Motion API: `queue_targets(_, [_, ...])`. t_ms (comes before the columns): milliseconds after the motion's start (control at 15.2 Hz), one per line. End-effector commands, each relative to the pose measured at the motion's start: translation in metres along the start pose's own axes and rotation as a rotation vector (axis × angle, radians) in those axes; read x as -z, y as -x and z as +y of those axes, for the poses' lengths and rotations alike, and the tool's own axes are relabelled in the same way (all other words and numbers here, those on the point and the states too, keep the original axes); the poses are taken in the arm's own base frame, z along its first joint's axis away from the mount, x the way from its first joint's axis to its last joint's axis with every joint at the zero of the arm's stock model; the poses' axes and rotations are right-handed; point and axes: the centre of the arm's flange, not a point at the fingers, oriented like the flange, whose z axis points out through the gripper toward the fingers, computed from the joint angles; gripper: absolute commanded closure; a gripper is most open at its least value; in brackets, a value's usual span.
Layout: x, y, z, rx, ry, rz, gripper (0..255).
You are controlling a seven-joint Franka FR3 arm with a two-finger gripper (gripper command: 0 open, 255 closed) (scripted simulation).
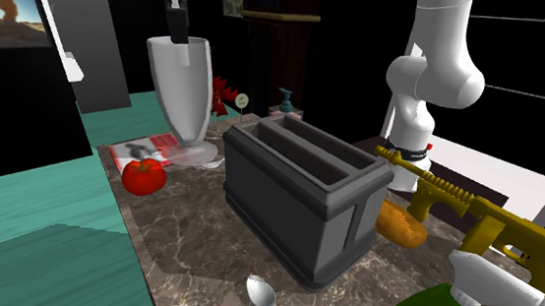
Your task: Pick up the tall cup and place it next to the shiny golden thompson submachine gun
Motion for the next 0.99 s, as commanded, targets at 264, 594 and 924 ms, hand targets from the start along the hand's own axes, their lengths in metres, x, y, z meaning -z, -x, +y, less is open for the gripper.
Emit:
queue_targets(264, [0.033,0.001,0.001,0.0,0.0,0.0,255])
queue_targets(594, [0.06,0.001,0.001,0.0,0.0,0.0,255])
queue_targets(924, [0.074,0.016,-0.02,0.0,0.0,0.0,255])
